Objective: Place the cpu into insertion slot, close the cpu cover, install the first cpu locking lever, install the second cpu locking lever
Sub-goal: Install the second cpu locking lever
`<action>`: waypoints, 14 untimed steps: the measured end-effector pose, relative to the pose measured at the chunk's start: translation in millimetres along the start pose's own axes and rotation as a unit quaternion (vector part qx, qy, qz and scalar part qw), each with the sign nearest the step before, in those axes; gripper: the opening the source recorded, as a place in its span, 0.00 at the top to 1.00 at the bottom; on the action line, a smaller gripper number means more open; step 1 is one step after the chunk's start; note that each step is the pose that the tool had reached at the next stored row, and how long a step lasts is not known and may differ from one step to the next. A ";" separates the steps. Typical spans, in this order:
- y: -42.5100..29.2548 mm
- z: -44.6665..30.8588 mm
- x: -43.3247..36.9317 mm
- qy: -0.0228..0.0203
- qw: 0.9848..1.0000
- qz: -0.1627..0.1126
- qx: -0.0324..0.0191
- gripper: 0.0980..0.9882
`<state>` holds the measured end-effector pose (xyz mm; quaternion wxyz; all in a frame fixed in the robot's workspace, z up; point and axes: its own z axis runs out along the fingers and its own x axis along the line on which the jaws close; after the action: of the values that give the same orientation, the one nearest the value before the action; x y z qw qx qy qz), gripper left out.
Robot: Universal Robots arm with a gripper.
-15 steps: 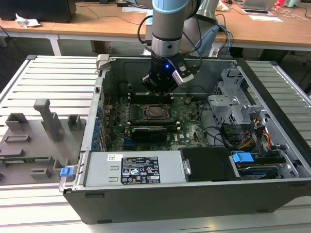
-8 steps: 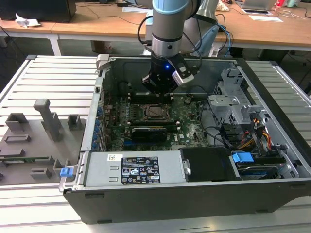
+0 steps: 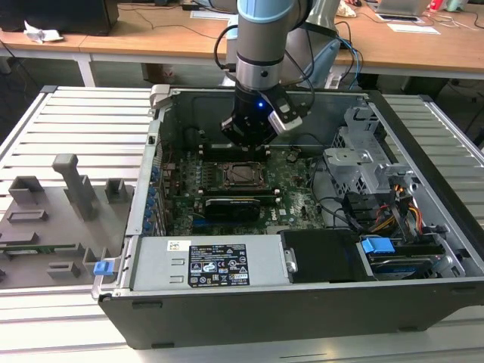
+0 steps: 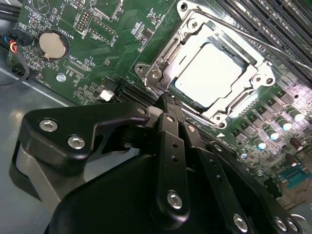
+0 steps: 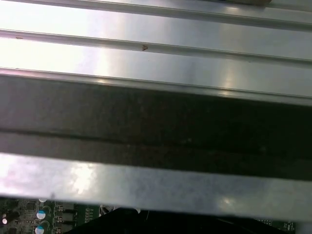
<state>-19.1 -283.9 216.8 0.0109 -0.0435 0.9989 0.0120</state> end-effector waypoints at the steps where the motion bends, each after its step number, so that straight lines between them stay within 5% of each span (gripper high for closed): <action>1: -0.2 0.0 0.0 0.000 1.000 0.000 0.000 0.99; 14: -2.3 -0.1 0.2 0.000 1.000 0.000 0.000 0.99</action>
<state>-19.0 -286.3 216.8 0.0108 -0.0436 0.9989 0.0121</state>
